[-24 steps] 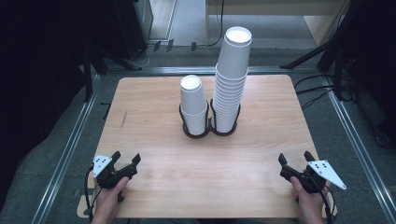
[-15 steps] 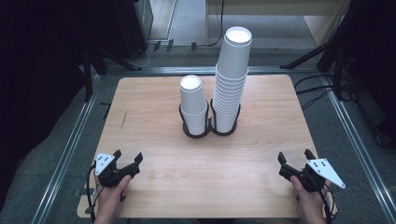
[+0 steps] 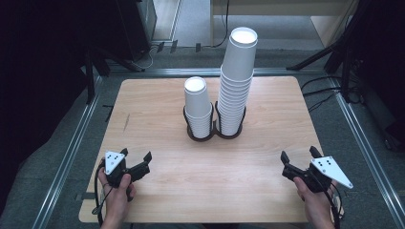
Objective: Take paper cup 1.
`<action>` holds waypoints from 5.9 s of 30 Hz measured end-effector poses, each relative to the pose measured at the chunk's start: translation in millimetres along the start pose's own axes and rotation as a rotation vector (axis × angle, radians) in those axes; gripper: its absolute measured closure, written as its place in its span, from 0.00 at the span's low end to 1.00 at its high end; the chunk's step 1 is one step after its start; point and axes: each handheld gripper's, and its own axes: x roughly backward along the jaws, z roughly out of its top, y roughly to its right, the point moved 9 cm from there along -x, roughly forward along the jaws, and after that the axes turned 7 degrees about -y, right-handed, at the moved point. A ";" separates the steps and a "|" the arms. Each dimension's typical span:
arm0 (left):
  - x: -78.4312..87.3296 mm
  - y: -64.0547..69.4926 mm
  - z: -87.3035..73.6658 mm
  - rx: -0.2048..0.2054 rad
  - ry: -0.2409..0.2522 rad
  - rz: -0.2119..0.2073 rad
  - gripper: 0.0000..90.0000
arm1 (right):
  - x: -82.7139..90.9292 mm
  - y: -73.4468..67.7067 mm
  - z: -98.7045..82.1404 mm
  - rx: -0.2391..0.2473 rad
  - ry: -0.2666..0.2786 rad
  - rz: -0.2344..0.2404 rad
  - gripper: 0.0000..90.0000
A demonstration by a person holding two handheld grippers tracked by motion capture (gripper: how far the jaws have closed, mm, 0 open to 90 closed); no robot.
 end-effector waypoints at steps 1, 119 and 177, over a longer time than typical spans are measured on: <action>0.0 0.0 0.0 0.000 0.000 0.000 0.11 | 0.1 -2.0 2.3 0.000 0.002 0.007 0.06; -71.7 211.2 71.4 -0.209 0.098 -0.235 0.16 | -47.3 -132.8 163.7 0.069 0.125 0.213 0.05; -124.3 265.4 133.7 -0.188 0.202 -0.168 0.08 | -109.8 -152.3 235.8 -0.006 0.085 0.242 0.06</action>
